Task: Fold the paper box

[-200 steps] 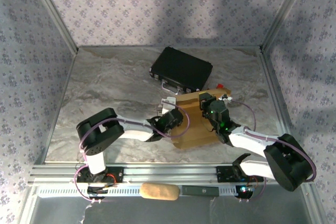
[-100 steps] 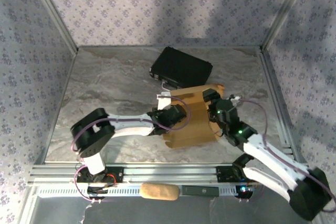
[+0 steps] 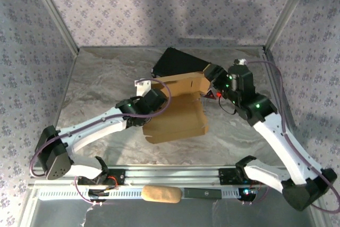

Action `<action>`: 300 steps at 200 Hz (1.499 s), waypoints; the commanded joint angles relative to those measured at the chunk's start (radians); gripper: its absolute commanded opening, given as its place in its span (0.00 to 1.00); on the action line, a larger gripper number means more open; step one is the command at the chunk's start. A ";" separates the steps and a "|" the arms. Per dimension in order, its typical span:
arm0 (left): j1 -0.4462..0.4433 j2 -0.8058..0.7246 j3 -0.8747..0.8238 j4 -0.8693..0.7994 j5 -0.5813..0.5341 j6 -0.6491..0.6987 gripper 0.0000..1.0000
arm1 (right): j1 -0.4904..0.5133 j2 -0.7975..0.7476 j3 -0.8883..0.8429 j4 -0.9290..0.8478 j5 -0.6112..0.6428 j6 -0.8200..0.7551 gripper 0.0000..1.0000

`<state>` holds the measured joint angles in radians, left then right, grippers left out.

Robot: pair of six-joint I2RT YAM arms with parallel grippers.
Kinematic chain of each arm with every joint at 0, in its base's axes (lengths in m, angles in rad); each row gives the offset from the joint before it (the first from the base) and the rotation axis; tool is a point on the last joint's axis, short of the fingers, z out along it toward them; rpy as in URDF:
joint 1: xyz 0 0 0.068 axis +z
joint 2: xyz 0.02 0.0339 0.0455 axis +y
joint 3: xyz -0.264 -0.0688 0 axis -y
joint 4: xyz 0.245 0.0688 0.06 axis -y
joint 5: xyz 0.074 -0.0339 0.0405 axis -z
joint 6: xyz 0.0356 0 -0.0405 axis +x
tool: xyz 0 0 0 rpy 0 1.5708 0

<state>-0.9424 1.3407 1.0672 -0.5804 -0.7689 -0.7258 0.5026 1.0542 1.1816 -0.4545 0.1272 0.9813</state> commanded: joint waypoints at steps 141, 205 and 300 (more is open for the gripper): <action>0.005 -0.145 0.007 -0.160 0.031 0.056 0.00 | 0.148 0.213 0.125 -0.107 -0.056 -0.031 0.61; 0.003 -0.140 0.010 -0.143 0.046 0.062 0.00 | 0.153 0.197 0.037 -0.045 -0.085 0.018 0.58; -0.015 -0.133 0.011 -0.136 0.042 0.059 0.00 | 0.121 0.188 -0.074 0.204 -0.191 0.216 0.30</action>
<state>-0.9451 1.2175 1.0672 -0.7300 -0.7250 -0.6701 0.6365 1.2667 1.1652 -0.3542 -0.0204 1.0943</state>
